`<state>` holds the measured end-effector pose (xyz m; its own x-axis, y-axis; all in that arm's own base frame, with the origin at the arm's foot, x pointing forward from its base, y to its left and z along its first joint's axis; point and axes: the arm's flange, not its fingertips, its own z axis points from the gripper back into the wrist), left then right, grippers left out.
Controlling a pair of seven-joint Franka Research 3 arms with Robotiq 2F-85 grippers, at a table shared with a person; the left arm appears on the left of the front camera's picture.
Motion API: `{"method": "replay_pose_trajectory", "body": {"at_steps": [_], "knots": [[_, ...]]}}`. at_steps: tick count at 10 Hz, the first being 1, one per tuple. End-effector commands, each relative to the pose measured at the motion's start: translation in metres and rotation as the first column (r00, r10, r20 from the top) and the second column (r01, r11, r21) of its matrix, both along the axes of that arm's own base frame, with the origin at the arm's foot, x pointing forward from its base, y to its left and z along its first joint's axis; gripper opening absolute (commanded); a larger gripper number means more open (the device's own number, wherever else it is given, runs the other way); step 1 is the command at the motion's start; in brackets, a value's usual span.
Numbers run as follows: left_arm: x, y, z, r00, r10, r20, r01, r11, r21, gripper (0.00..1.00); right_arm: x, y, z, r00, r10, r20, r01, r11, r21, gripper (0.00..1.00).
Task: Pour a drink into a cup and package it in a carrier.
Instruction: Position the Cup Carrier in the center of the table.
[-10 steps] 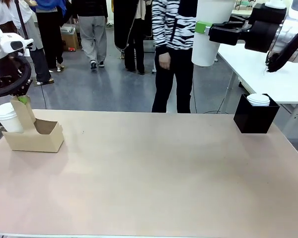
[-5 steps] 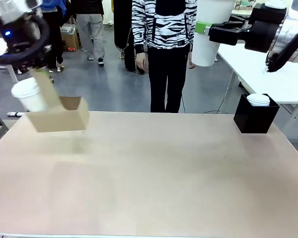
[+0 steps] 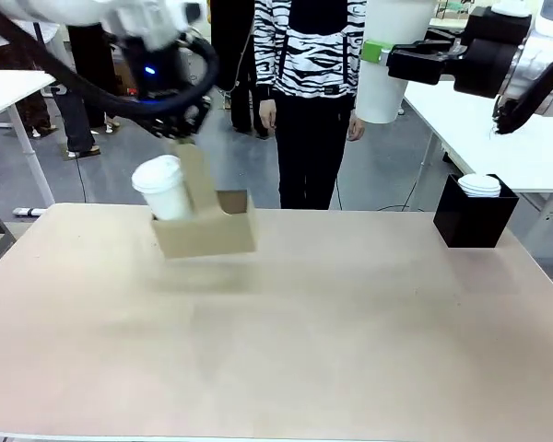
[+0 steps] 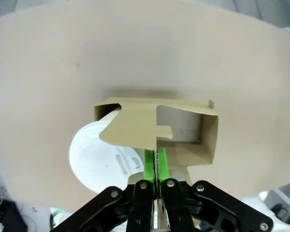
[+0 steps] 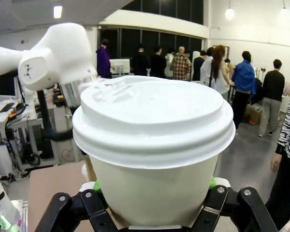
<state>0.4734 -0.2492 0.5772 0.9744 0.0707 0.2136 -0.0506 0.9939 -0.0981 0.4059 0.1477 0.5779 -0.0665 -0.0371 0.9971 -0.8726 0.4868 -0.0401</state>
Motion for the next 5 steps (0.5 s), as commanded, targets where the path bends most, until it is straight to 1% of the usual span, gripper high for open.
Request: {"method": "replay_pose_trajectory", "body": {"at_steps": [1,3,5], "knots": [[0.019,-0.031,-0.003,0.999,0.041,-0.016,-0.040,0.998,0.051,0.02,0.002,0.002,0.001,1.000,-0.005,0.024,0.004,1.000,0.017,0.80],[0.024,-0.067,-0.032,0.998,0.028,-0.063,-0.023,0.997,0.073,0.02,0.002,0.002,0.001,1.000,-0.005,0.024,0.004,1.000,0.017,0.80],[0.022,-0.091,-0.049,0.996,0.030,-0.079,-0.023,0.996,0.091,0.02,0.002,0.002,0.001,1.000,-0.005,0.024,0.004,1.000,0.017,0.80]]}}
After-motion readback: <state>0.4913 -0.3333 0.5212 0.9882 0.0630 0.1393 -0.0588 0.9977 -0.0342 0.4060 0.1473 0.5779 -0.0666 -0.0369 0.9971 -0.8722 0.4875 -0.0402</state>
